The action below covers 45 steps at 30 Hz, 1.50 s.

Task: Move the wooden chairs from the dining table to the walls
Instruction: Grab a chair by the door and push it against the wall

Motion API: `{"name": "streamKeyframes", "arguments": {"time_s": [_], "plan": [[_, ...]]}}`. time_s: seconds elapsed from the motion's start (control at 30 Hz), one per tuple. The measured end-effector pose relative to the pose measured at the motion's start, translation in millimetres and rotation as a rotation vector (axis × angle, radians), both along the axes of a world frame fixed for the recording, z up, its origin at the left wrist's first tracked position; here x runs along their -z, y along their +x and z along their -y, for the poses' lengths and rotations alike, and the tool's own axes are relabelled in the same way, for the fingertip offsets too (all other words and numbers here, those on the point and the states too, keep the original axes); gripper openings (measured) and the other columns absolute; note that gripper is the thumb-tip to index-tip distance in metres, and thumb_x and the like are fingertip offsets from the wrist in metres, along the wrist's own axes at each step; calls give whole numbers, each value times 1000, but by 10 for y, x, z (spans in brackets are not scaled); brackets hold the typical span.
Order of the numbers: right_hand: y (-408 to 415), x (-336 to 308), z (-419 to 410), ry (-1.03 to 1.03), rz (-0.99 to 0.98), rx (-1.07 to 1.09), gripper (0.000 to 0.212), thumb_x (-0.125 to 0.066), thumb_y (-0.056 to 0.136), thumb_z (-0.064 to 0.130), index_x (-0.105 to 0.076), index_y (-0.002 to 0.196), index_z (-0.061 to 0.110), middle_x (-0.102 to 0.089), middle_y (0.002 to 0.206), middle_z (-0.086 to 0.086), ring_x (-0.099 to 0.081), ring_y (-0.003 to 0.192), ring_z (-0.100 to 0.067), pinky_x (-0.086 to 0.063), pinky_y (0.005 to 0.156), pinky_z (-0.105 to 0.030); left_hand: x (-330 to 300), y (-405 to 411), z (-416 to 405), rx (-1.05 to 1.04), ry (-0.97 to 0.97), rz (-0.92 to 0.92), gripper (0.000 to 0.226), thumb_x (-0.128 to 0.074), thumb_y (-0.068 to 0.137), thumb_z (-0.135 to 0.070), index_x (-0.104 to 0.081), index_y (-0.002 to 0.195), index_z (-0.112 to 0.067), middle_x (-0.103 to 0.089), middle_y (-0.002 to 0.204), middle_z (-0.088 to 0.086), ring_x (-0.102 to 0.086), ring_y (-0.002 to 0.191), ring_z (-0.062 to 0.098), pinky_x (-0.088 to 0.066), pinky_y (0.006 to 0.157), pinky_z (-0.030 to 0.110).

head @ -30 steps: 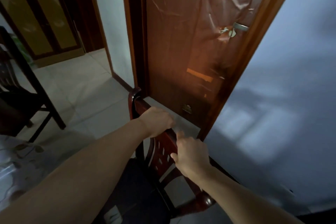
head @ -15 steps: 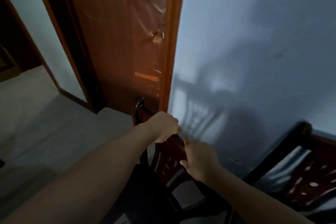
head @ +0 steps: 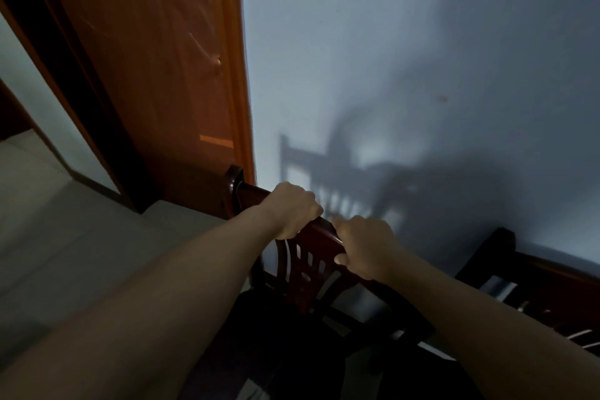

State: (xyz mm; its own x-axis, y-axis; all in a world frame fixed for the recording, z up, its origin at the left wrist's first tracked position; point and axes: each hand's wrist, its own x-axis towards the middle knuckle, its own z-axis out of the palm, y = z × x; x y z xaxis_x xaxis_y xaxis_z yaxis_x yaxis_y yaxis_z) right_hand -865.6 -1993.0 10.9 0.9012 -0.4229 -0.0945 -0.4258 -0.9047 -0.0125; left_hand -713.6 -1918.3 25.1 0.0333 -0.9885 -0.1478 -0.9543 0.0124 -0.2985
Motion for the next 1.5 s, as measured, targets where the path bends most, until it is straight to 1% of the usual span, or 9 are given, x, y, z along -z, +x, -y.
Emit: {"name": "streamKeyframes", "arguments": {"time_s": [0.13,0.3,0.43,0.63,0.8,0.97,1.27,1.4,1.5], "plan": [[119,1,422,0,-73,-1,40,-67,80,33,-47,110,15,-64,103,-7,-62,91,-28,-42,72,-34,78,85,293,9,-87,-27,27,-57,86,-13,-56,112,-12,-61,101,8,-61,92,28,-33,62,33],[366,105,809,-19,-135,104,47,-68,81,30,-47,121,16,-60,119,-12,-58,107,-31,-47,89,-39,207,318,707,21,-175,-155,41,-62,80,-8,-56,120,-18,-63,121,3,-64,102,29,-36,66,32],[526,212,1051,-53,-176,160,55,-67,83,32,-43,132,20,-58,127,-11,-55,116,-31,-47,93,-43,357,518,1028,17,-133,-124,30,-61,81,-12,-62,111,-17,-67,111,3,-64,100,25,-40,66,31],[667,360,1248,-160,-193,270,67,-66,84,33,-33,141,22,-58,129,-11,-57,116,-33,-48,87,-41,485,672,1330,54,-153,-96,24,-55,84,-13,-65,106,-13,-69,106,9,-65,98,30,-44,70,34],[702,471,1282,-184,-117,389,60,-66,83,32,-40,135,19,-64,121,-9,-62,109,-30,-50,79,-36,622,744,1447,68,-211,-113,32,-56,83,-16,-58,115,-16,-65,114,5,-61,104,26,-45,76,34],[691,570,1204,-180,-27,453,38,-53,91,21,-42,125,11,-61,121,-11,-57,113,-31,-47,82,-39,734,785,1423,59,-244,-128,35,-54,85,-19,-51,120,-17,-61,120,4,-57,110,25,-43,83,33],[588,537,932,-64,-26,499,75,-64,82,21,-23,143,7,-36,141,-19,-37,128,-35,-33,108,-43,664,772,976,-156,-283,-201,62,-56,86,-21,-30,142,-17,-43,142,7,-44,126,24,-36,102,36],[514,403,707,-2,-18,446,73,-62,84,24,-23,144,9,-28,145,-19,-30,133,-34,-30,110,-43,556,652,672,-269,-211,-195,70,-54,85,-18,-21,146,-14,-40,144,10,-41,130,28,-35,104,41],[447,306,514,77,-5,376,66,-60,86,29,-29,141,9,-31,144,-18,-31,132,-33,-30,111,-43,434,518,435,-338,-157,-212,60,-56,86,-26,-32,141,-16,-47,138,8,-44,126,27,-32,105,43]]}}
